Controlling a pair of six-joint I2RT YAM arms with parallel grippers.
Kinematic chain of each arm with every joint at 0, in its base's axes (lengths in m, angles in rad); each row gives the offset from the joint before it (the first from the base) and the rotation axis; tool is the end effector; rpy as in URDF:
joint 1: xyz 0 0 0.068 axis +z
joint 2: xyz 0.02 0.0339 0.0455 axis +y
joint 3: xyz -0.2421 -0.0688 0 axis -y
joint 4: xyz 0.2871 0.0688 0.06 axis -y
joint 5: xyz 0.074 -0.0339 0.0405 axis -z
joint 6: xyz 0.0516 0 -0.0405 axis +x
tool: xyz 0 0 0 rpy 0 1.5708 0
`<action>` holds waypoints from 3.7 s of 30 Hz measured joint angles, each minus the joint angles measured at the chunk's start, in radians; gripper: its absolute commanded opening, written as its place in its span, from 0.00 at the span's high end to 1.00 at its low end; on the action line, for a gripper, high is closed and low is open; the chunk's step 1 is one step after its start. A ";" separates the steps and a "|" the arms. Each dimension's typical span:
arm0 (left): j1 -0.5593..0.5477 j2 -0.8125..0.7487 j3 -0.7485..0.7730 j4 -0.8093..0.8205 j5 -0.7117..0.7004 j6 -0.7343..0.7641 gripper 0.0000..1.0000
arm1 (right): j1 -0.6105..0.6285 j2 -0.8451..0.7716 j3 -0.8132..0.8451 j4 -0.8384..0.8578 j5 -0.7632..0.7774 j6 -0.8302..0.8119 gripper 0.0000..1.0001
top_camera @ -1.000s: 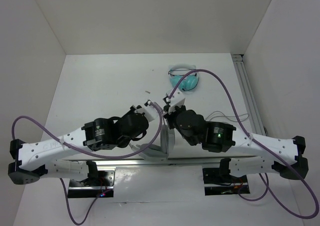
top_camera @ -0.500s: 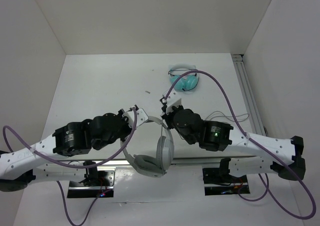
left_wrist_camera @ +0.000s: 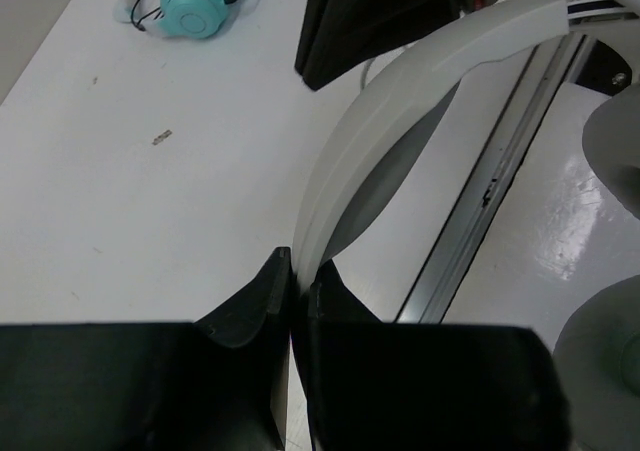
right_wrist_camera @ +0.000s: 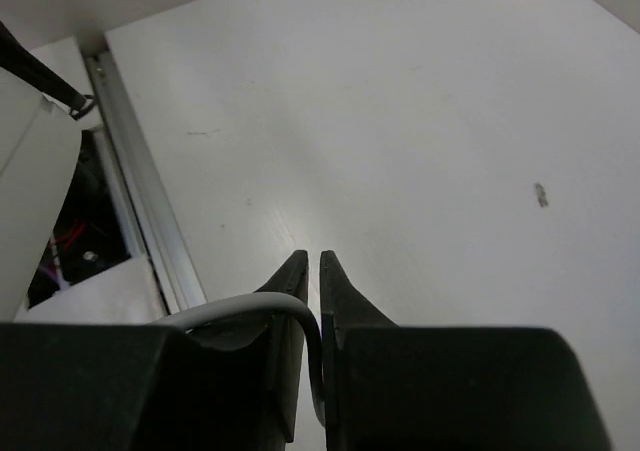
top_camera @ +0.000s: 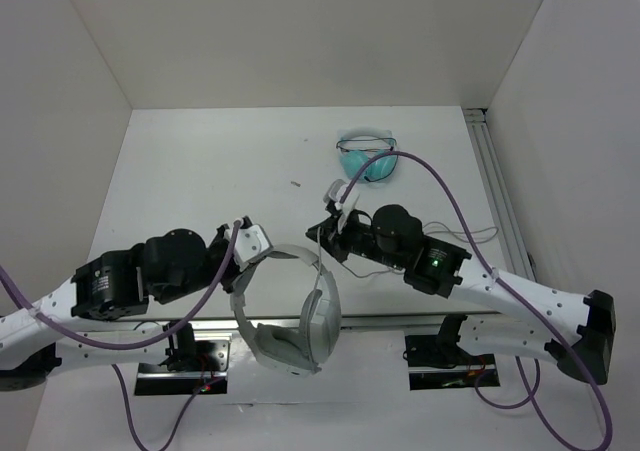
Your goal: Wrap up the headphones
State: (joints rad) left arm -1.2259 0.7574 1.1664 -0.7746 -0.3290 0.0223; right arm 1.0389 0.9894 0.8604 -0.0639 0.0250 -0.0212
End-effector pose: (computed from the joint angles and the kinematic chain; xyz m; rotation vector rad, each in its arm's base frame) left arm 0.0828 -0.1810 0.4051 0.9510 1.6987 -0.4886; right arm 0.1546 0.2603 0.3143 -0.9037 1.5793 0.7101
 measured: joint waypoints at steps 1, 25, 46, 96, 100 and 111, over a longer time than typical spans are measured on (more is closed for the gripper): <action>-0.002 -0.002 0.002 0.004 0.014 -0.002 1.00 | -0.007 0.008 -0.001 0.020 -0.032 0.001 0.82; -0.028 0.005 0.130 0.080 -0.300 -0.248 1.00 | -0.038 0.338 -0.256 0.695 -0.356 0.239 0.56; -0.011 0.161 0.471 -0.392 -0.883 -0.891 1.00 | 0.030 0.653 -0.349 1.126 -0.485 0.435 0.91; 0.673 0.244 0.023 -0.160 -0.702 -0.635 1.00 | 0.604 0.101 0.242 -0.183 0.438 -0.024 1.00; 0.766 0.261 0.126 -0.181 -0.680 -0.647 1.00 | 0.658 0.100 0.173 -0.193 0.448 0.002 1.00; 1.043 0.366 0.236 -0.169 -0.370 -0.668 1.00 | 0.742 0.106 0.071 -0.217 0.520 0.042 1.00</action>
State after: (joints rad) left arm -0.1829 1.1236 1.4021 -0.9432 -0.6987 -0.6460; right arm 1.7809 1.0954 0.9310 -0.2810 0.5446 0.0212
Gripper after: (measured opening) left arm 0.165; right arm 0.008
